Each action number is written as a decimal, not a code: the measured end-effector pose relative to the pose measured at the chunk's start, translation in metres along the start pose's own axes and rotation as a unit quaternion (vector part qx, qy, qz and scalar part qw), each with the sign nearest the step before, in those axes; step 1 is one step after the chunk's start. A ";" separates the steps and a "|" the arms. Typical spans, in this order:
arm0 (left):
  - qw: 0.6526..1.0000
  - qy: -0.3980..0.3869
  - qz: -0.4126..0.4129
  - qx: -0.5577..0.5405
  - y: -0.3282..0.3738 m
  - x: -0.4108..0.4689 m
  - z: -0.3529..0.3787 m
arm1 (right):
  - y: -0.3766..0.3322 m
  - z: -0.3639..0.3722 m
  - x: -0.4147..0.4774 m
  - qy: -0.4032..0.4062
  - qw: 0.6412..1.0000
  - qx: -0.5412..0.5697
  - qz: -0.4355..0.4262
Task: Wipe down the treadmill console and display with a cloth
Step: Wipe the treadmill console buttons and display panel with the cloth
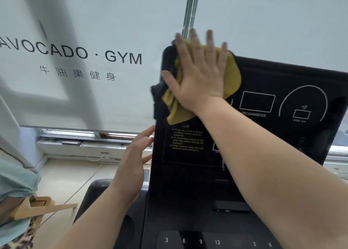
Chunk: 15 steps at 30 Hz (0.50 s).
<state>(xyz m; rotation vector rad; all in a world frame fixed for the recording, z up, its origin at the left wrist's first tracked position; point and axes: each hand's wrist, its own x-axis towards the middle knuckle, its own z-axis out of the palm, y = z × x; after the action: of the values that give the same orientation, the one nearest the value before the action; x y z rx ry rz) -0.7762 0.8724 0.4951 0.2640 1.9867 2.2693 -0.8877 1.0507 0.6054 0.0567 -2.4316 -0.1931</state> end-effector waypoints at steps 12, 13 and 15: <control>0.994 0.087 0.005 0.063 0.000 0.003 0.022 | 0.076 0.003 -0.032 0.029 0.998 0.044 0.019; 0.994 0.085 0.009 0.067 -0.001 0.002 0.024 | 0.088 0.004 -0.042 0.032 0.997 0.052 0.048; 0.993 0.086 0.020 0.078 -0.002 -0.002 0.029 | 0.099 0.009 -0.065 0.035 0.990 0.062 0.118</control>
<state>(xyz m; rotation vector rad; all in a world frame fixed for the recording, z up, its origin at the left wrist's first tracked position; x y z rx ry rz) -0.7685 0.9001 0.4966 0.1262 2.2676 2.2316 -0.8427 1.1553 0.5716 -0.1661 -2.3542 0.0645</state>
